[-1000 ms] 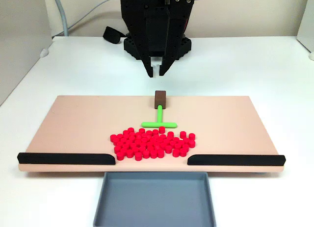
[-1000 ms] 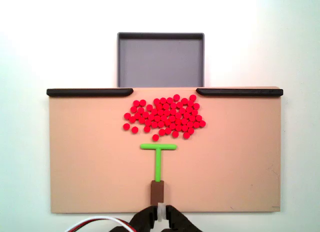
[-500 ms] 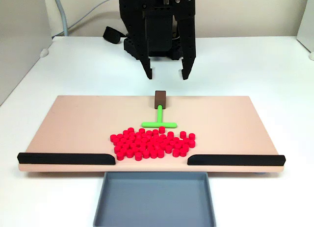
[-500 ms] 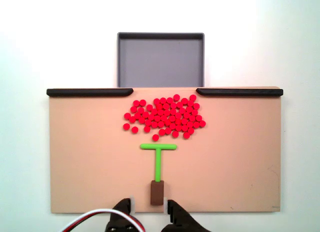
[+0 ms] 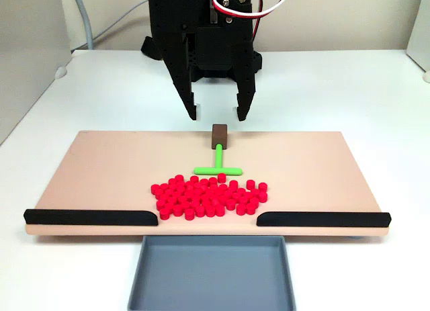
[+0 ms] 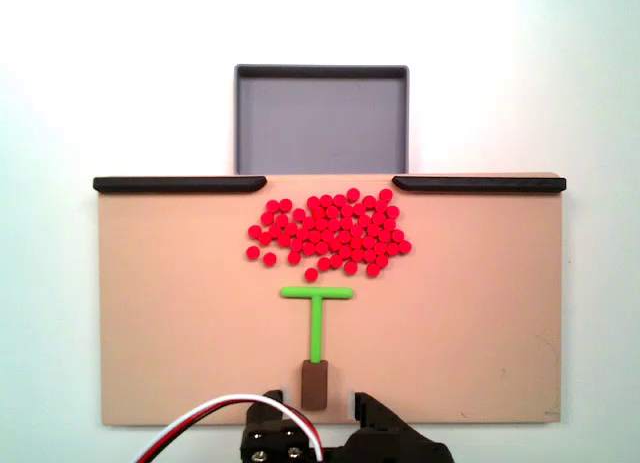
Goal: Grasp a green tool by the dark brown handle.
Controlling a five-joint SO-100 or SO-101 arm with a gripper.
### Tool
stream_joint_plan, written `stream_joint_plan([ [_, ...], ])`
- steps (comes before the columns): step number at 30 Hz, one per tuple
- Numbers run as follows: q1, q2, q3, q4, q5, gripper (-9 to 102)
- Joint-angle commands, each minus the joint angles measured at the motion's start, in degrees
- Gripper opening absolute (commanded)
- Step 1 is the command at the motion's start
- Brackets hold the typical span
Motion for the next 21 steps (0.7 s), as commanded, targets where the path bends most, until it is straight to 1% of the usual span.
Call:
stream_joint_plan([
  [1,-0.53,-0.44,-1.49,-0.26,-0.35,19],
  [21,-2.02,-6.06,-5.62,-0.26,-0.18,16],
])
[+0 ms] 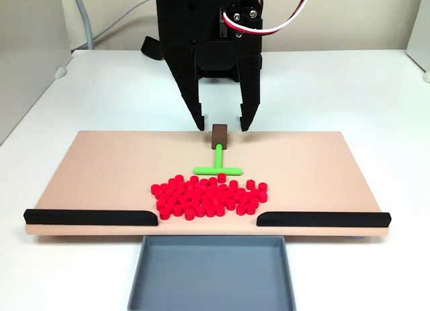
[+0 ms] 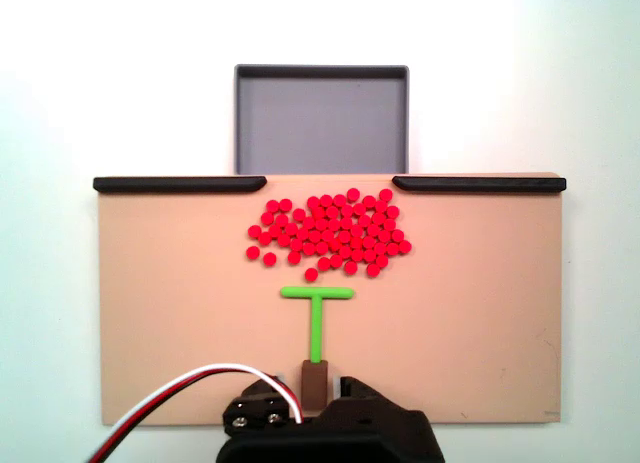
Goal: Grasp a green tool by the dark brown handle.
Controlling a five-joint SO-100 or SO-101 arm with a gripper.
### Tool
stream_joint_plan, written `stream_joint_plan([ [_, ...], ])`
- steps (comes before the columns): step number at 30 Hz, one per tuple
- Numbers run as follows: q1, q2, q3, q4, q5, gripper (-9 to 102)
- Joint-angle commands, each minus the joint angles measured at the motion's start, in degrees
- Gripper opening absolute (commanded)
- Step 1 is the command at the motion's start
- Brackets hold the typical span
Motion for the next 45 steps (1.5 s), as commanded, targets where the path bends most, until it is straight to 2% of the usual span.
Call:
stream_joint_plan([
  [1,-0.09,-0.09,-1.93,-0.26,-0.44,16],
  [37,-0.62,-2.29,-2.46,-0.26,-0.62,11],
  [45,-1.14,-2.29,-2.46,-0.26,-0.62,2],
])
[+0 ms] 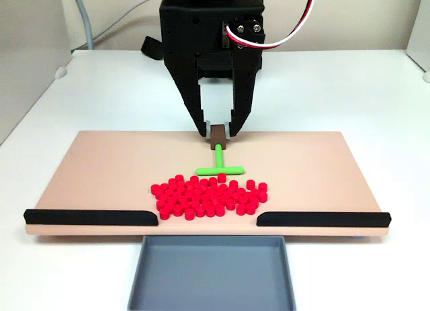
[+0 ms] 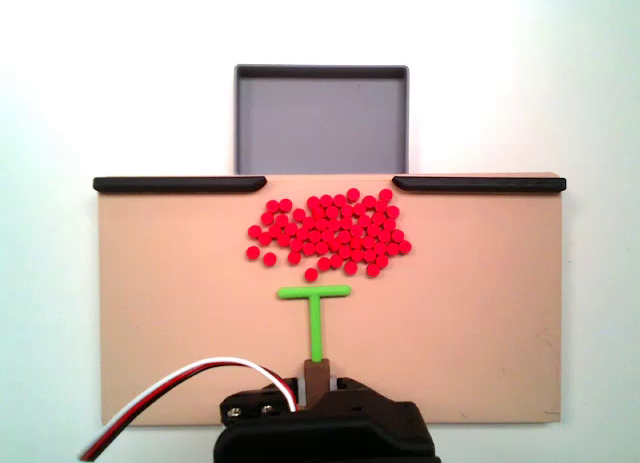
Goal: Grasp a green tool by the dark brown handle.
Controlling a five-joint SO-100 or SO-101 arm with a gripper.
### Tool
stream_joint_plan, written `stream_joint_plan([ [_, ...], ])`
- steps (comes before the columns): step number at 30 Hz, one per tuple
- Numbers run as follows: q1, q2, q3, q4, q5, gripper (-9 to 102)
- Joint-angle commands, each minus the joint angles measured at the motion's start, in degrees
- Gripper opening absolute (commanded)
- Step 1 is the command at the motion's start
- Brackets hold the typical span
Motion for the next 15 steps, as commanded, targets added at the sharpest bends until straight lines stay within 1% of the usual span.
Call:
stream_joint_plan([
  [1,-0.79,0.35,-1.93,-0.18,0.26,2],
  [3,-0.97,0.35,-1.93,-0.18,0.62,0],
  [15,-1.58,3.16,-1.93,0.53,2.11,0],
])
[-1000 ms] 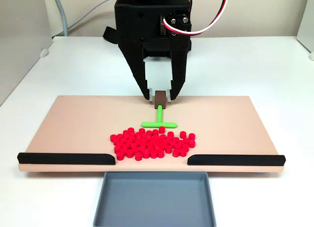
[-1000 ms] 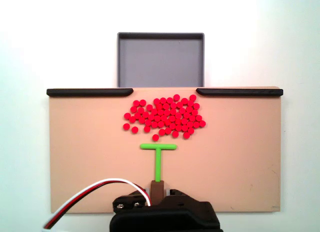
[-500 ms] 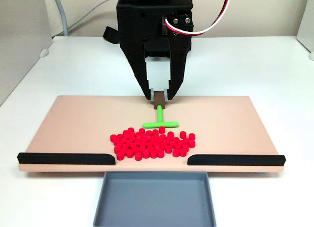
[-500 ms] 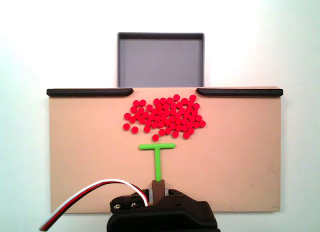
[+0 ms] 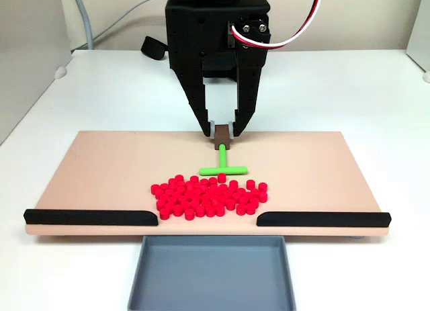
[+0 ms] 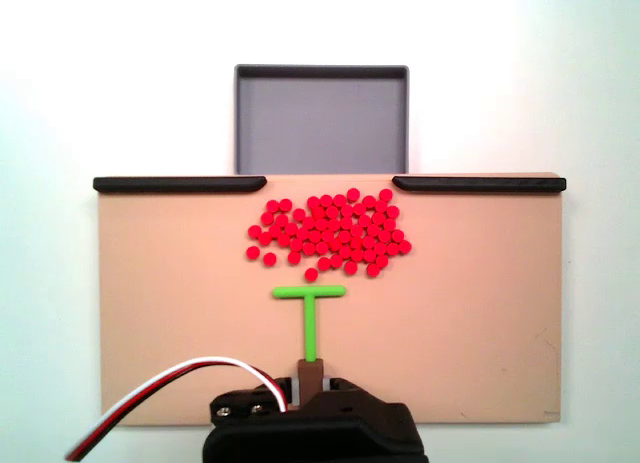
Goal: Grasp a green tool by the dark brown handle.
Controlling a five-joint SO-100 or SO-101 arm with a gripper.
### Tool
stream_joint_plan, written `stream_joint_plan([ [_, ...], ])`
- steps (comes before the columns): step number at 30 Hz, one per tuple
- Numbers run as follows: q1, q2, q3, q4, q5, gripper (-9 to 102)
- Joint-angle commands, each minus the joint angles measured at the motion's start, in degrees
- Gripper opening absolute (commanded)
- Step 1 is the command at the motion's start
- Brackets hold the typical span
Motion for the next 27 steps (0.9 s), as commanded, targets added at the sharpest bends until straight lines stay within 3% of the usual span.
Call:
stream_joint_plan([
  [1,-0.44,3.43,-1.93,0.62,0.44,0],
  [19,-0.79,11.69,-2.02,4.39,0.00,0],
  [27,0.70,7.91,-9.05,10.11,-1.58,0],
])
